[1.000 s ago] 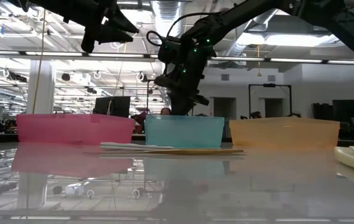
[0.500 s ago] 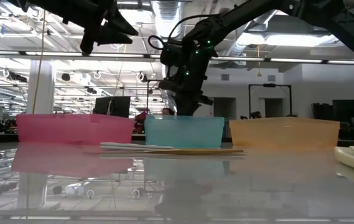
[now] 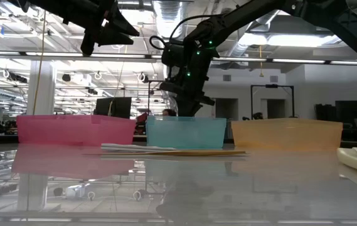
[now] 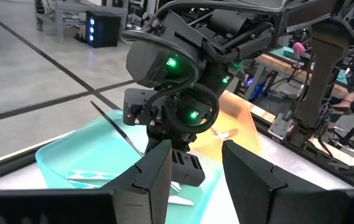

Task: Sort silverware by color (type)
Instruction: Put the white and blue knife into the green bin

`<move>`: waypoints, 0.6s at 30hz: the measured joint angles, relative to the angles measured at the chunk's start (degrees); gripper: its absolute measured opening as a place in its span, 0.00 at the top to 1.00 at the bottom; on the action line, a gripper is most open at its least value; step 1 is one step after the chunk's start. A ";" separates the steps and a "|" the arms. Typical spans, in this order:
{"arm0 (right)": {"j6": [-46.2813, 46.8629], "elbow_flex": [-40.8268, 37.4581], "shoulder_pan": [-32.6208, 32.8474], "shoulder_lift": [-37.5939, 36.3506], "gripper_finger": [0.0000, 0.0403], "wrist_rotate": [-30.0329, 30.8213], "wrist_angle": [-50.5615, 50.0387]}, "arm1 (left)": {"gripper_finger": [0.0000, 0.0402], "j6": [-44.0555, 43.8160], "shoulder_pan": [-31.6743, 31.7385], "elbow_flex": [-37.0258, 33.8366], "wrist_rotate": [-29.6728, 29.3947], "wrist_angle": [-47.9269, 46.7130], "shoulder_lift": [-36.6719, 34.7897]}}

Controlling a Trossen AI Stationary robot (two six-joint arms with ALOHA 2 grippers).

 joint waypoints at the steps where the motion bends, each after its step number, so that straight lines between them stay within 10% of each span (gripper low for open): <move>1: 0.01 0.00 0.00 0.00 0.91 0.00 0.00 | 0.69 -0.43 0.02 0.00 0.00 0.00 -0.01; 18: 0.11 -0.04 0.36 -0.02 0.91 2.62 3.07 | 0.69 -1.23 0.01 0.00 2.24 0.02 -0.01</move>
